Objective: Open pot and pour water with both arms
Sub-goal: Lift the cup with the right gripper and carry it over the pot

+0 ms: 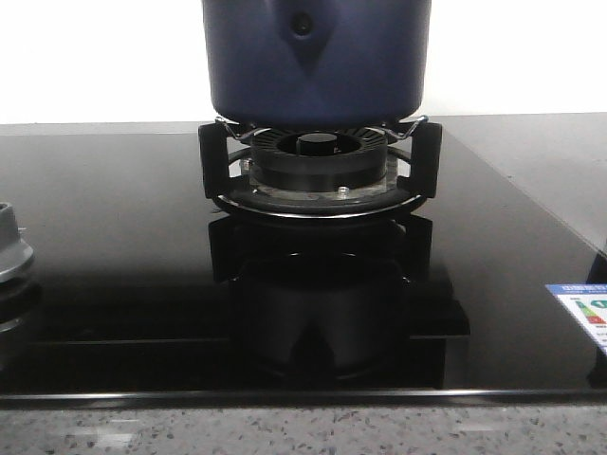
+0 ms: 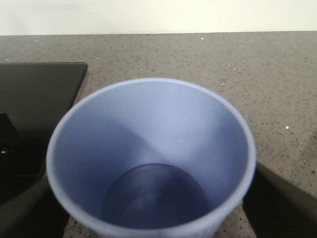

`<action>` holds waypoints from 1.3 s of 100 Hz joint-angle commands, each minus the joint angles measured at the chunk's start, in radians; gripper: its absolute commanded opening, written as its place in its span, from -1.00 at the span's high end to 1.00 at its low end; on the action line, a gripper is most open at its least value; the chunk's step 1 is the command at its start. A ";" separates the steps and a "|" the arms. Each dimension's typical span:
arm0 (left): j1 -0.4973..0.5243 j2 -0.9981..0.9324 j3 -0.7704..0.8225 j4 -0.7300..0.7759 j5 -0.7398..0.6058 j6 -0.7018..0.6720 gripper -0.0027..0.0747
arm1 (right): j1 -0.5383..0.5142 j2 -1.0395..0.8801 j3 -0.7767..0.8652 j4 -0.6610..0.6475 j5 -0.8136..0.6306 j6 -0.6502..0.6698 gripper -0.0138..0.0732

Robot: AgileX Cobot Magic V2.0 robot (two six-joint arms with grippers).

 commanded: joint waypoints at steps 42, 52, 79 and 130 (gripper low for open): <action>0.001 -0.037 -0.033 -0.088 0.004 -0.009 0.40 | 0.005 0.132 -0.030 -0.039 -0.234 0.070 -0.71; 0.001 -0.037 -0.033 -0.088 0.004 -0.009 0.40 | 0.005 0.157 -0.030 -0.105 -0.270 0.114 -0.71; 0.001 -0.037 -0.033 -0.088 0.006 -0.009 0.40 | 0.005 0.201 -0.030 -0.160 -0.316 0.140 -0.43; 0.001 -0.037 -0.033 -0.088 0.012 -0.009 0.40 | 0.005 0.184 -0.030 -0.174 -0.378 0.140 0.02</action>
